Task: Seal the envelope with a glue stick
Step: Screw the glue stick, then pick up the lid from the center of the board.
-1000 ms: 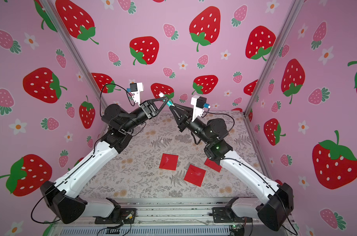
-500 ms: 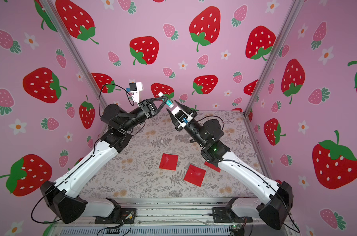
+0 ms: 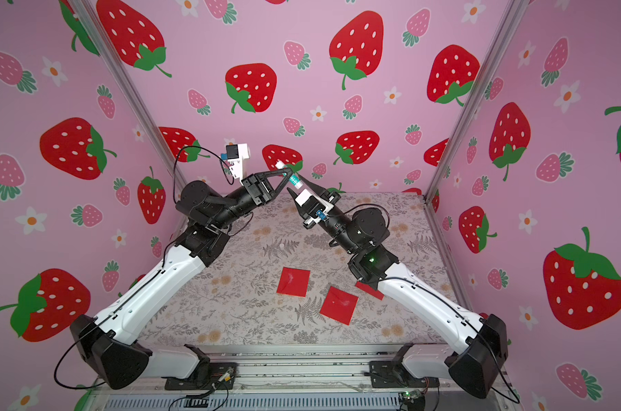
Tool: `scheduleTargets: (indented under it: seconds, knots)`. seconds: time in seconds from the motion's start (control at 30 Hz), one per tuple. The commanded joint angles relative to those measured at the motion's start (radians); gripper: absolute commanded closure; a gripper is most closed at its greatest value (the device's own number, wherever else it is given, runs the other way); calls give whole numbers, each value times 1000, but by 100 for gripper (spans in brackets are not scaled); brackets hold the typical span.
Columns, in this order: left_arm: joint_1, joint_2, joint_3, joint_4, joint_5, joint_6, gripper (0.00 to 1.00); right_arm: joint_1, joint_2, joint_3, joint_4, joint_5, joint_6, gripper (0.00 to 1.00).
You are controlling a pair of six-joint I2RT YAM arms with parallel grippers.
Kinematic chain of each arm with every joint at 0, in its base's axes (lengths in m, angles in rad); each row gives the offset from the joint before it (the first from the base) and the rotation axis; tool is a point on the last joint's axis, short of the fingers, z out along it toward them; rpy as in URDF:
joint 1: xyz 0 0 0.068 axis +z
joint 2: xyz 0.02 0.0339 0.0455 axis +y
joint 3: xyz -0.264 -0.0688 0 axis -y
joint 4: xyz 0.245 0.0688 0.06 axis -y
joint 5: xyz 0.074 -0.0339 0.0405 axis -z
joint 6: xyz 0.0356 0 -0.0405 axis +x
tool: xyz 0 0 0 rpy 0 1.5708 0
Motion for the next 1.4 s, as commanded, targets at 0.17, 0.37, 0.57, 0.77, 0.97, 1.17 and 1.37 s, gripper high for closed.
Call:
scheduleTargets:
  seconds: [0.17,0.37,0.57,0.77,0.97,1.17,1.37]
  knots:
    - [-8,-21,39,15,15,16,100,4,51,72,54,44,25,68]
    - [-11,-28,36,23,19,14,100,4,78,89,71,104,18,72]
    - [-12,-29,35,26,23,10,100,3,78,84,78,117,35,88]
    - [-8,-53,28,-111,6,64,71,-1,58,77,48,197,44,98]
    - [7,-103,35,-425,-31,227,47,-56,3,28,-42,224,120,99]
    - [23,-109,62,-765,-108,401,45,-152,-48,-7,-206,200,228,99]
    - [58,-25,97,-1081,-279,525,45,-291,-78,-46,-346,84,400,99]
